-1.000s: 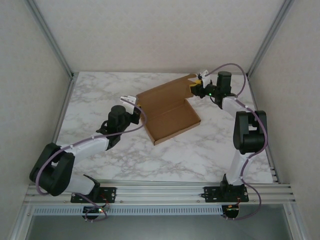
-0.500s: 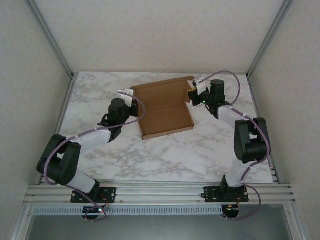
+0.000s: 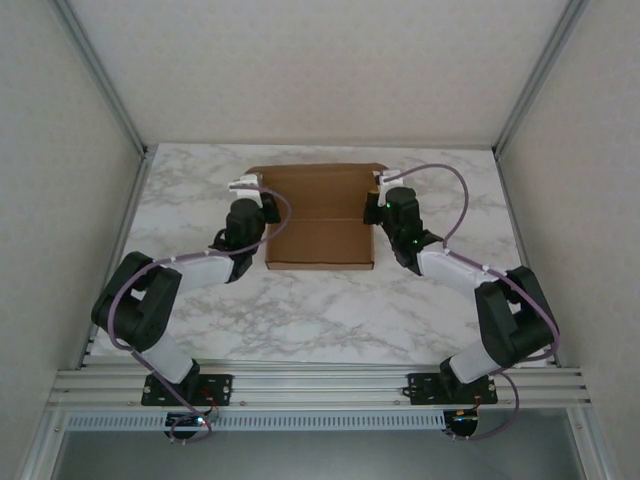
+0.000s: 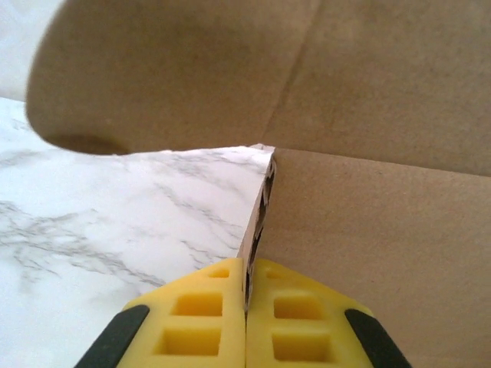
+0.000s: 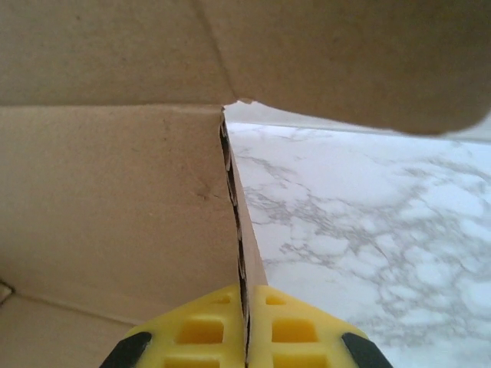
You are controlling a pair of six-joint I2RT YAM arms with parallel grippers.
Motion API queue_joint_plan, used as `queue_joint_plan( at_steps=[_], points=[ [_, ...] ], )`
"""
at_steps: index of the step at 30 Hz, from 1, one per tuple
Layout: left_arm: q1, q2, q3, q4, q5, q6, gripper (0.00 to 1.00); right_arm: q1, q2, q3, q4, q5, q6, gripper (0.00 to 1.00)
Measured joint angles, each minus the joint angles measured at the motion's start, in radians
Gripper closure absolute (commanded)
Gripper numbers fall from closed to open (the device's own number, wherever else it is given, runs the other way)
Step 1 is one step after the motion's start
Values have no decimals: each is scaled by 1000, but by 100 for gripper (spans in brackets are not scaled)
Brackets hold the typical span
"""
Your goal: Fold the paper box
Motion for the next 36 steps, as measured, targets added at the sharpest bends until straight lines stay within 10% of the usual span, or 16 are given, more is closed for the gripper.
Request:
queue_joint_plan(
  at_steps=[7,36],
  points=[
    [-69,0,-111,177,-45,-22,100,55,-28,-92,100,182,146,100],
    [-177,29,-457,737,-125,59,100,93,27,-373,589,105,224,100]
  ],
)
